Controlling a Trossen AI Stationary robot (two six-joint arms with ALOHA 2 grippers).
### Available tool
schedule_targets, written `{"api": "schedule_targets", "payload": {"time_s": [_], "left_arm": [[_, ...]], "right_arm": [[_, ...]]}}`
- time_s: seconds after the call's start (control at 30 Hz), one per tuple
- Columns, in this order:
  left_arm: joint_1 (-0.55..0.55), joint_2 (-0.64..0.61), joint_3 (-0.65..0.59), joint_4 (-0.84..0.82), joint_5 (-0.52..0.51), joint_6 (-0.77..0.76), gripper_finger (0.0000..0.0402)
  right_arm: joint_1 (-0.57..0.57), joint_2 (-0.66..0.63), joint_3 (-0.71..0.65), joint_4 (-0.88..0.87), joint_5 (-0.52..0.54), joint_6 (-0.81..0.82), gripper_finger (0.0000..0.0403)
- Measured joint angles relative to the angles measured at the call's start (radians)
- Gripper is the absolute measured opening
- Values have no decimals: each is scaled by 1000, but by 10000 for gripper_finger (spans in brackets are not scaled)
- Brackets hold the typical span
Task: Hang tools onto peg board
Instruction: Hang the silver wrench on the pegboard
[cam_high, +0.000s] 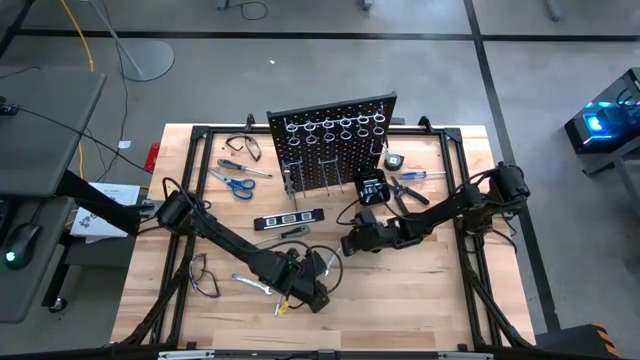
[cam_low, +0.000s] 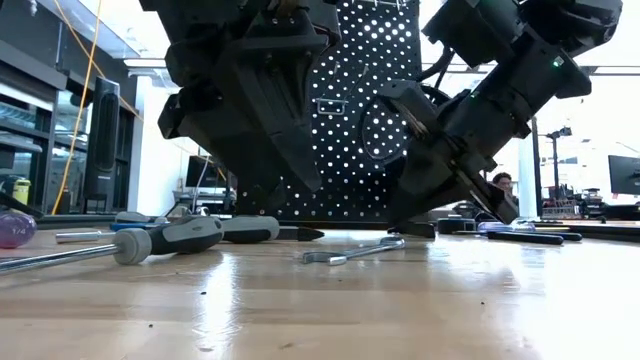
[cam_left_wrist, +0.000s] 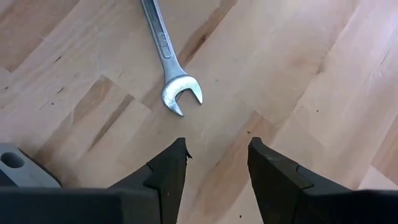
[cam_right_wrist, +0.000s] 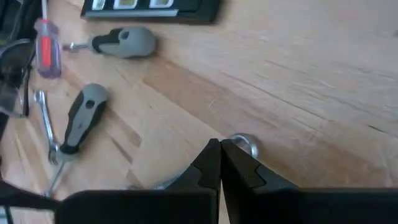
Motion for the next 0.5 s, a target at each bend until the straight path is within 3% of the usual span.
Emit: {"api": "schedule_targets", "payload": {"time_s": [0.2,0.5], "left_arm": [[0,0,0,0,0,0,156],[0,0,0,0,0,-1,156]], "right_arm": [[-1,1,0,-39,16,-3,0],[4,59,0,37,-27,16,0]]}}
